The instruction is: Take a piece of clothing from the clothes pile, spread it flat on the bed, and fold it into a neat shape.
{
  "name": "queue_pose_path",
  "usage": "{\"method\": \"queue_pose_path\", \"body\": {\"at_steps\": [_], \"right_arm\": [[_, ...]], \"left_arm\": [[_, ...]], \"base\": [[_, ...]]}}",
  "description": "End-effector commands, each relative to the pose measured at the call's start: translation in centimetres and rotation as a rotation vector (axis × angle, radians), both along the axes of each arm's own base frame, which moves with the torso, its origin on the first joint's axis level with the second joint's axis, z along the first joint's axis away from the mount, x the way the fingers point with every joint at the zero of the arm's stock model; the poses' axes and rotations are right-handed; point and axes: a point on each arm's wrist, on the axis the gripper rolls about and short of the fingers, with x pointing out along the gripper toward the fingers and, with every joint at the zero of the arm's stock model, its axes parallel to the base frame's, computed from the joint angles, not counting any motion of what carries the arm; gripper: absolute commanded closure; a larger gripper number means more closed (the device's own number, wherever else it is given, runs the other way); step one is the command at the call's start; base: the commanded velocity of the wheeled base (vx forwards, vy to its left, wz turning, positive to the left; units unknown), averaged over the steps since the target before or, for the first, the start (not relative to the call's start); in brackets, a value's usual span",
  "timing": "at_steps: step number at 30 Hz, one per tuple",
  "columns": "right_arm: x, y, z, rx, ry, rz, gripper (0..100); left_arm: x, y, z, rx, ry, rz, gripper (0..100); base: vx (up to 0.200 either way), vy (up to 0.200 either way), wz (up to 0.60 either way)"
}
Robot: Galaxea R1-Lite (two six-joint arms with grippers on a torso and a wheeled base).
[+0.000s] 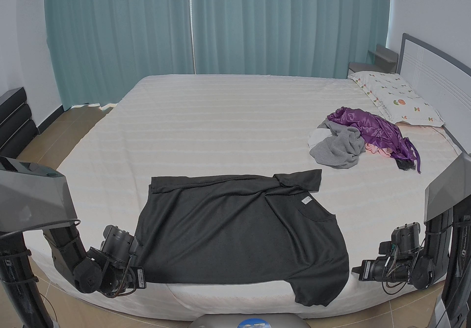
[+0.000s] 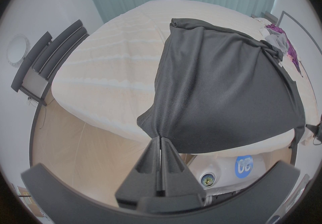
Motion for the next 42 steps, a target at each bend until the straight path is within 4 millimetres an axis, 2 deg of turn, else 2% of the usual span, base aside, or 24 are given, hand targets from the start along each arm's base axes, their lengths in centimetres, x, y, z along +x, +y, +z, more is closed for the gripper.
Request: {"method": "queue_pose_path", "body": {"at_steps": [1,4,10,15,19,29,33,42], "right_arm": [[-0.3,0.1,-1.2,0.001,0.041,0.003,0],[-0.3,0.2,-1.2,0.008,0.026,-0.001,0],[-0.6,0.5,0.4,0.068,-0.054,-0.045,0],[-0.2,0.4,1.8,0.167,-0.092,-0.138,0],[-0.2,0.5,2.7,0.245,-0.102,-0.163,0],[-0.2,0.5,2.6,0.29,-0.075,-0.181,0],[-0.2,0.5,2.5,0.305,-0.066,-0.171,0],[-0.2,0.5,2.5,0.306,-0.063,-0.171,0]], "left_arm": [[0.7,-0.3,-0.3,-0.015,-0.011,0.022,0],[0.8,-0.3,-0.4,-0.024,-0.012,0.029,0],[0.9,-0.2,0.4,-0.039,-0.043,0.032,0],[1.5,0.4,3.4,-0.089,-0.166,0.061,0],[2.3,0.9,5.0,-0.128,-0.234,0.08,0],[2.8,0.7,4.6,-0.186,-0.216,0.087,0],[3.7,0.6,4.9,-0.253,-0.238,0.124,0],[4.3,0.4,5.1,-0.277,-0.253,0.141,0]], "base": [[0.0,0.0,0.0],[0.0,0.0,0.0],[0.0,0.0,0.0],[0.0,0.0,0.0],[0.0,0.0,0.0],[0.0,0.0,0.0],[0.0,0.0,0.0],[0.0,0.0,0.0]]}}
